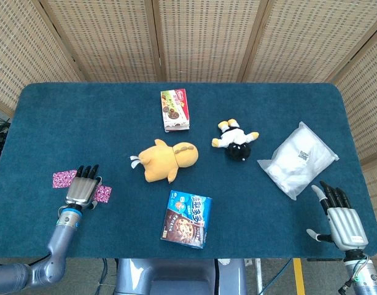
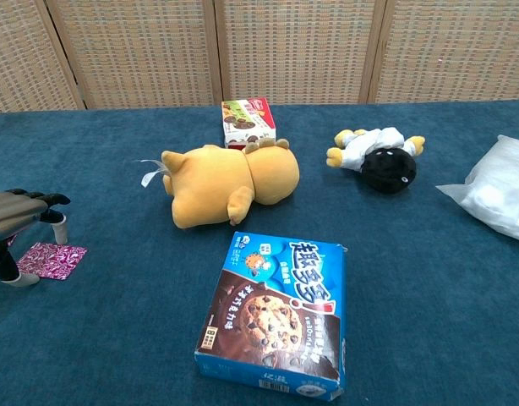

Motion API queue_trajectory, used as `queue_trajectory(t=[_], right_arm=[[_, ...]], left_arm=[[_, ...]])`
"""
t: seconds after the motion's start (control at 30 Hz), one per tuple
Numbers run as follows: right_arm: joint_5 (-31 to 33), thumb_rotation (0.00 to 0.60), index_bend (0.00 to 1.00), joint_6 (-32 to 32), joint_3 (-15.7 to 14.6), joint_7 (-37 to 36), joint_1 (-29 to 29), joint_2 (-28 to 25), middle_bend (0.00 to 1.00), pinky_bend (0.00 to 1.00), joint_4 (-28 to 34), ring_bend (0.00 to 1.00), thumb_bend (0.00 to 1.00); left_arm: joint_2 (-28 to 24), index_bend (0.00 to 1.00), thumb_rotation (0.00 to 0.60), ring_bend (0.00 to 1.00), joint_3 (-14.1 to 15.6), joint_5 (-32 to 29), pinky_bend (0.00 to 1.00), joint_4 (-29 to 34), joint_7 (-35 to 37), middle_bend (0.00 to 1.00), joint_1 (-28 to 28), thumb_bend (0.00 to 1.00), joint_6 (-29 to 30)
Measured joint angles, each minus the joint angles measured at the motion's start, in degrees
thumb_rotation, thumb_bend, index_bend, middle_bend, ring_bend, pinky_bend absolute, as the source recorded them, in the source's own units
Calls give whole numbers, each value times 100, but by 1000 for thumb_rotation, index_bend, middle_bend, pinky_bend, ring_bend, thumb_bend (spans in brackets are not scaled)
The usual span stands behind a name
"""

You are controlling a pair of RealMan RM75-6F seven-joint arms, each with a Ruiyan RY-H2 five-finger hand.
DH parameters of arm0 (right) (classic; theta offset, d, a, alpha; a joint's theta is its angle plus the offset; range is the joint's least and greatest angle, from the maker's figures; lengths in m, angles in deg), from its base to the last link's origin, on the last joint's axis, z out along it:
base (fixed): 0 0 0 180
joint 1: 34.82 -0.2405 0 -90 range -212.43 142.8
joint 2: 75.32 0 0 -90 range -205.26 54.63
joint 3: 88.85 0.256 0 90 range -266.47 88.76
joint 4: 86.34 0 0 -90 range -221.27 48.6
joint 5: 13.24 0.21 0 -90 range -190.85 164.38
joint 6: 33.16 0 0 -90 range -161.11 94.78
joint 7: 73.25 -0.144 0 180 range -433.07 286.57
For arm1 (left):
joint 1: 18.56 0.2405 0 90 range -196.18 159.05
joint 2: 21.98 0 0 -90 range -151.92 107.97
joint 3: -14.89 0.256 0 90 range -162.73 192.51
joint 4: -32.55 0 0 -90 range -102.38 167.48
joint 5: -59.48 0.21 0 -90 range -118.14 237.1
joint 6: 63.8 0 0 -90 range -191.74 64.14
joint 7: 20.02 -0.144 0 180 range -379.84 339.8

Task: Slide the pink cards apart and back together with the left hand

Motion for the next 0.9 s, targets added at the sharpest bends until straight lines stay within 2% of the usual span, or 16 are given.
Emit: queue_trajectory(t=[0.5, 0.9], right_arm=[[2, 600, 0, -7, -1, 3, -2, 4, 0, 0, -5, 0, 0], [1, 600, 0, -5, 0, -4, -2, -3, 0, 0, 0, 0, 0]], left_arm=[[-20, 467, 600, 0, 29, -6, 0, -37, 71, 0, 57, 282, 1], [-34, 507, 600, 0, 25, 60, 0, -49, 144, 0, 90, 289, -14]])
